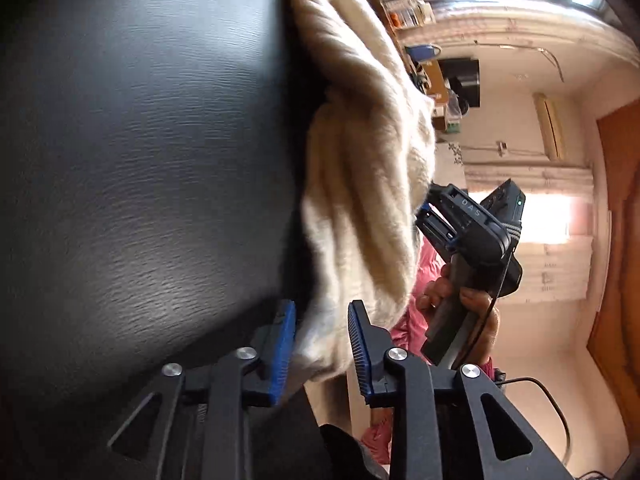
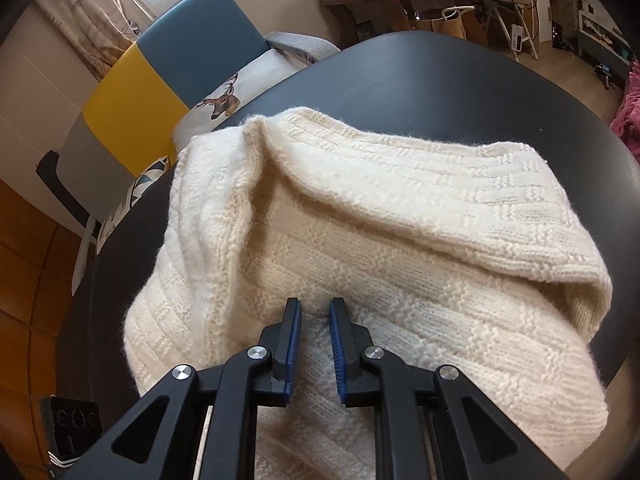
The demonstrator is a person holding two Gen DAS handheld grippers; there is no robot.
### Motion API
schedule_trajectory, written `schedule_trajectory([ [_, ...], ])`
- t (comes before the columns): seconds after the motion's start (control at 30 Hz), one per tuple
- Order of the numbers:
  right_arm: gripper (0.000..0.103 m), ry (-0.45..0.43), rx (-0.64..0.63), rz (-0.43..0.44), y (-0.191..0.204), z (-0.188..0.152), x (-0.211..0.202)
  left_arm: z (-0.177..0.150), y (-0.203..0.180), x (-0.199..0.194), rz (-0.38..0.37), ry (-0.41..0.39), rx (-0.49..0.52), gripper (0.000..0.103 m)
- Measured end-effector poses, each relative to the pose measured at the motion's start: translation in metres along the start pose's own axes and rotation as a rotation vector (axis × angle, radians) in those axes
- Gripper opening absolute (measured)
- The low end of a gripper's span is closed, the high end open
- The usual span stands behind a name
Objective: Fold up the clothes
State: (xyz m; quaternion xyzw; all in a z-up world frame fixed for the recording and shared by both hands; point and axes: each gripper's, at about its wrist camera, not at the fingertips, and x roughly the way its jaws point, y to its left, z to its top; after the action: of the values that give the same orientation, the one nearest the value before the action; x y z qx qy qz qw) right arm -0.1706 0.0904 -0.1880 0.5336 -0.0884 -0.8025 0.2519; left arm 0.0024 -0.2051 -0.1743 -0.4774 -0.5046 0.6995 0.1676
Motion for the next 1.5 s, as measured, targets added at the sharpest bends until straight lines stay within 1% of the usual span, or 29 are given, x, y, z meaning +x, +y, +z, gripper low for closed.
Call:
schedule_trajectory([
  [0.13, 0.017, 0.002, 0.019, 0.007, -0.001, 0.001, 0.001, -0.003, 0.002, -0.007, 0.016, -0.003, -0.017, 0.026],
  [0.23, 0.018, 0.010, 0.014, 0.001, 0.001, 0.002, 0.001, -0.007, -0.013, -0.033, 0.032, -0.084, 0.024, 0.025],
  [0.27, 0.018, 0.009, -0.005, -0.008, 0.003, 0.003, 0.001, -0.009, -0.018, -0.042, 0.037, -0.111, 0.037, 0.013],
  [0.3, 0.018, 0.000, -0.048, -0.031, 0.008, 0.002, 0.000, -0.010, -0.023, -0.051, 0.042, -0.138, 0.051, 0.011],
  [0.4, 0.015, -0.038, -0.198, -0.176, 0.026, -0.002, -0.002, -0.015, -0.037, -0.077, 0.057, -0.218, 0.092, 0.008],
  [0.43, 0.012, -0.039, -0.235, -0.211, 0.030, -0.003, 0.000, -0.016, -0.042, -0.086, 0.062, -0.245, 0.106, 0.007],
  [0.53, 0.008, -0.034, -0.318, -0.281, 0.043, -0.010, 0.008, -0.020, -0.057, -0.112, 0.078, -0.326, 0.147, 0.006],
  [0.6, 0.008, -0.034, -0.337, -0.301, 0.046, -0.015, 0.011, -0.023, -0.067, -0.129, 0.088, -0.379, 0.174, 0.006],
  [0.63, 0.008, -0.036, -0.338, -0.309, 0.047, -0.016, 0.012, -0.026, -0.069, -0.141, 0.097, -0.407, 0.182, 0.006],
  [0.87, 0.006, -0.038, -0.287, -0.315, 0.040, -0.020, 0.010, -0.070, -0.045, -0.263, 0.227, -0.607, 0.152, 0.006],
  [0.9, 0.006, -0.035, -0.281, -0.320, 0.039, -0.020, 0.010, -0.077, -0.040, -0.278, 0.249, -0.631, 0.137, 0.006],
  [0.93, 0.006, -0.030, -0.279, -0.322, 0.038, -0.019, 0.012, -0.084, -0.029, -0.285, 0.278, -0.647, 0.099, 0.006],
  [1.0, 0.006, -0.017, -0.312, -0.359, 0.044, -0.019, 0.017, -0.100, -0.008, -0.299, 0.332, -0.675, 0.025, 0.006],
  [1.1, 0.006, -0.016, -0.406, -0.477, 0.057, -0.024, 0.025, -0.124, 0.023, -0.321, 0.384, -0.698, -0.071, 0.006],
  [1.13, 0.006, -0.016, -0.422, -0.507, 0.058, -0.024, 0.028, -0.132, 0.033, -0.328, 0.402, -0.705, -0.103, 0.006],
  [1.17, 0.006, -0.015, -0.417, -0.513, 0.058, -0.023, 0.029, -0.140, 0.043, -0.336, 0.419, -0.712, -0.135, 0.006],
  [1.27, 0.006, -0.007, -0.381, -0.501, 0.055, -0.018, 0.030, -0.165, 0.074, -0.357, 0.471, -0.733, -0.231, 0.006],
  [1.33, 0.009, -0.019, -0.361, -0.462, 0.058, -0.017, 0.022, -0.181, 0.095, -0.372, 0.506, -0.746, -0.296, 0.006],
  [1.4, 0.009, -0.035, -0.342, -0.418, 0.061, -0.016, 0.011, -0.195, 0.111, -0.384, 0.531, -0.757, -0.352, 0.008],
  [1.43, 0.009, -0.043, -0.333, -0.395, 0.062, -0.015, 0.006, -0.194, 0.107, -0.384, 0.523, -0.760, -0.353, 0.008],
  [1.47, 0.011, -0.051, -0.324, -0.373, 0.064, -0.014, 0.001, -0.194, 0.103, -0.389, 0.531, -0.768, -0.347, 0.009],
  [1.5, 0.012, -0.059, -0.314, -0.351, 0.066, -0.014, -0.004, -0.194, 0.097, -0.395, 0.551, -0.779, -0.326, 0.014],
])
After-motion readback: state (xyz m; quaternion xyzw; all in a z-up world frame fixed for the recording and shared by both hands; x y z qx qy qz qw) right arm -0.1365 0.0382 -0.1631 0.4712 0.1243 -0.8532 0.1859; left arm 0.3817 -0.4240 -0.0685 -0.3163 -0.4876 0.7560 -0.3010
